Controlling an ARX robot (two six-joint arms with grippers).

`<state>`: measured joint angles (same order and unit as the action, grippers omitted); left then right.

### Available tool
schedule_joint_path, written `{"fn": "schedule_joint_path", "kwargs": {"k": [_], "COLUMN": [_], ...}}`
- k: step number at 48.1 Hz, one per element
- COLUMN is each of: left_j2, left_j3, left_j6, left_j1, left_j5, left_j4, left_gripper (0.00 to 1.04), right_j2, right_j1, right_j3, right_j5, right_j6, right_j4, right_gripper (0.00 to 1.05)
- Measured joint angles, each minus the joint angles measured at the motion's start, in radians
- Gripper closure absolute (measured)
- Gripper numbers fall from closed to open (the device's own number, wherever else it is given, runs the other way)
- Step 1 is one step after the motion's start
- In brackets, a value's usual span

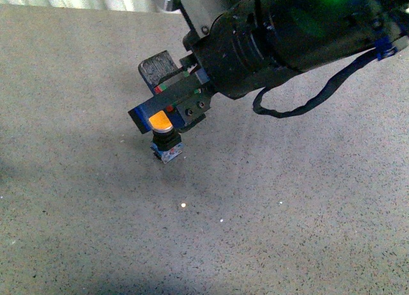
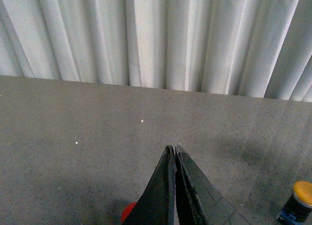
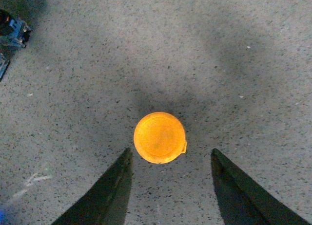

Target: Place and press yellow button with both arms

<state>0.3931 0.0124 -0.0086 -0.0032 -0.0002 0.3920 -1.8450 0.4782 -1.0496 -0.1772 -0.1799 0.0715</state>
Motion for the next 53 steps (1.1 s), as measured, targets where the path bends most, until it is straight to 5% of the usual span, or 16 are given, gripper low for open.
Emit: {"fn": "schedule_joint_path", "kwargs": {"k": [14,53], "left_j2": [-0.098,-0.376], "left_j3": [0.000,0.000], "left_j6": [0.000,0.001], "left_j1": [0.000,0.001], "left_j5": [0.000,0.000], "left_j4": [-0.097,-0.392], "left_gripper": [1.03,1.03], "right_j2": [-0.067,-0.155], "right_j1": [0.013,0.019], "right_j3": [-0.058,-0.134], "right_j5": [-0.007,-0.020], "right_j6": [0.000,0.014], "right_j4": [-0.016,-0.073], "right_gripper": [1.04,1.03]}}
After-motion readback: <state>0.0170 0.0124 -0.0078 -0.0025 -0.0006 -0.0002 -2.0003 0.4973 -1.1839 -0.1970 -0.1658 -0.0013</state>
